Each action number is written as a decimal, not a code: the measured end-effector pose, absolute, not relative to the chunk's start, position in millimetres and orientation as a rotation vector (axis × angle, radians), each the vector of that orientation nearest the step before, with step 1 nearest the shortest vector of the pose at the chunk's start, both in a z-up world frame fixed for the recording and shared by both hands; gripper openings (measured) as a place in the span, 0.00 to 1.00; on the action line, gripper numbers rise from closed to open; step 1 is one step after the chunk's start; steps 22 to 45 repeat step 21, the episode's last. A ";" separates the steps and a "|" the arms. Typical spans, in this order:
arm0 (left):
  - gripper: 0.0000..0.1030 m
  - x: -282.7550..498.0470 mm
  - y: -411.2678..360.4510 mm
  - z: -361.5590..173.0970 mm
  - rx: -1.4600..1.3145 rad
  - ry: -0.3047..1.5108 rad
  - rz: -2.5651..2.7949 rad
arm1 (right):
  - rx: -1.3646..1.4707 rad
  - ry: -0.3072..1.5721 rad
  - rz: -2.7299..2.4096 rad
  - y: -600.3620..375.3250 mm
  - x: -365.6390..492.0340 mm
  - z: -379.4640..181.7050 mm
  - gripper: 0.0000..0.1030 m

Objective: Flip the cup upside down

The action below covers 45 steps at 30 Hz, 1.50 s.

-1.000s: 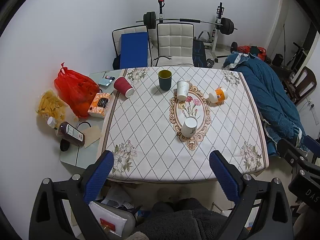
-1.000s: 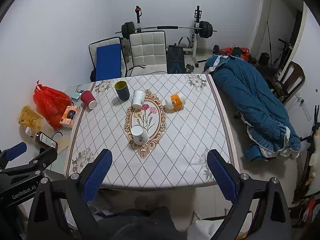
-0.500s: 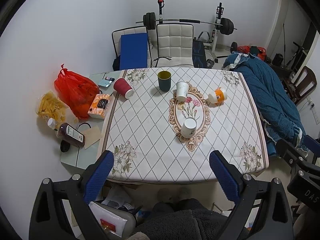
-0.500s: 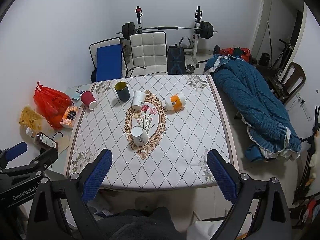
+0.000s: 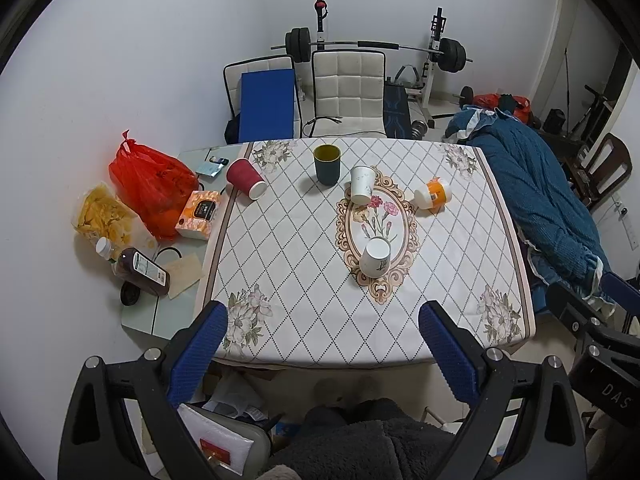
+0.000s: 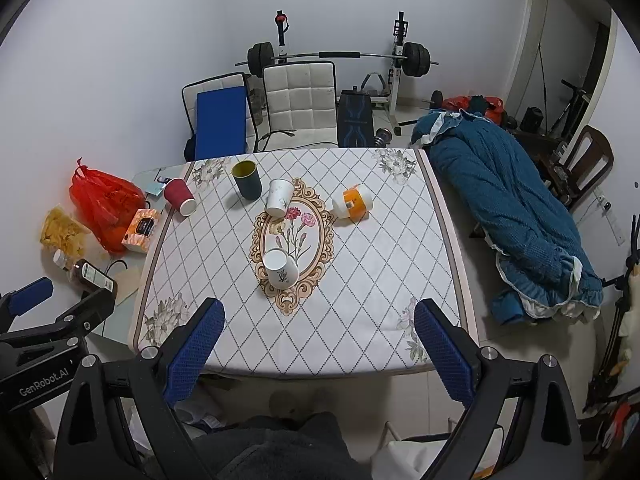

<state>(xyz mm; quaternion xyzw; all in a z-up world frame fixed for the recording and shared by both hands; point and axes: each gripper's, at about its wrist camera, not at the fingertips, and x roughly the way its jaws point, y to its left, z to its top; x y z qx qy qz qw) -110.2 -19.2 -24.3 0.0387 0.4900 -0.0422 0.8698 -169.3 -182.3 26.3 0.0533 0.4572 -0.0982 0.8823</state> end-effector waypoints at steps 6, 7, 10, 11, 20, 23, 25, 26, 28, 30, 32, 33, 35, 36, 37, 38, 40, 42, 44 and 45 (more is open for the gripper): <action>0.95 -112.8 -21.1 -22.8 0.086 1.029 -0.096 | 0.112 0.955 -0.199 -183.0 -173.5 24.1 0.95; 0.95 -112.6 -20.9 -22.2 0.086 1.029 -0.096 | 0.110 0.956 -0.198 -182.6 -174.3 23.8 0.95; 0.95 -117.2 -20.3 -22.6 0.087 1.028 -0.101 | 0.109 0.956 -0.195 -183.2 -176.8 23.3 0.95; 0.95 -117.6 -20.5 -23.2 0.089 1.028 -0.101 | 0.106 0.955 -0.195 -183.6 -177.9 23.5 0.95; 0.95 -122.3 -19.0 -23.2 0.086 1.021 -0.101 | 0.107 0.955 -0.194 -184.6 -177.6 23.4 0.95; 0.95 -123.4 -18.8 -22.9 0.085 1.019 -0.100 | 0.106 0.954 -0.193 -184.3 -178.1 23.4 0.95; 0.95 -123.4 -18.8 -22.9 0.085 1.019 -0.100 | 0.106 0.954 -0.193 -184.3 -178.1 23.4 0.95; 0.95 -123.4 -18.8 -22.9 0.085 1.019 -0.100 | 0.106 0.954 -0.193 -184.3 -178.1 23.4 0.95; 0.95 -123.4 -18.8 -22.9 0.085 1.019 -0.100 | 0.106 0.954 -0.193 -184.3 -178.1 23.4 0.95; 0.95 -123.4 -18.8 -22.9 0.085 1.019 -0.100 | 0.106 0.954 -0.193 -184.3 -178.1 23.4 0.95; 0.95 -123.4 -18.8 -22.9 0.085 1.019 -0.100 | 0.106 0.954 -0.193 -184.3 -178.1 23.4 0.95; 0.95 -123.4 -18.8 -22.9 0.085 1.019 -0.100 | 0.106 0.954 -0.193 -184.3 -178.1 23.4 0.95; 0.95 -123.4 -18.8 -22.9 0.085 1.019 -0.100 | 0.106 0.954 -0.193 -184.3 -178.1 23.4 0.95; 0.95 -123.4 -18.8 -22.9 0.085 1.019 -0.100 | 0.106 0.954 -0.193 -184.3 -178.1 23.4 0.95; 0.95 -123.4 -18.8 -22.9 0.085 1.019 -0.100 | 0.106 0.954 -0.193 -184.3 -178.1 23.4 0.95; 0.95 -123.4 -18.8 -22.9 0.085 1.019 -0.100 | 0.106 0.954 -0.193 -184.3 -178.1 23.4 0.95; 0.95 -123.4 -18.8 -22.9 0.085 1.019 -0.100 | 0.106 0.954 -0.193 -184.3 -178.1 23.4 0.95; 0.95 -123.4 -18.8 -22.9 0.085 1.019 -0.100 | 0.106 0.954 -0.193 -184.3 -178.1 23.4 0.95; 0.95 -123.4 -18.8 -22.9 0.085 1.019 -0.100 | 0.106 0.954 -0.193 -184.3 -178.1 23.4 0.95; 0.95 -123.4 -18.8 -22.9 0.085 1.019 -0.100 | 0.106 0.954 -0.193 -184.3 -178.1 23.4 0.95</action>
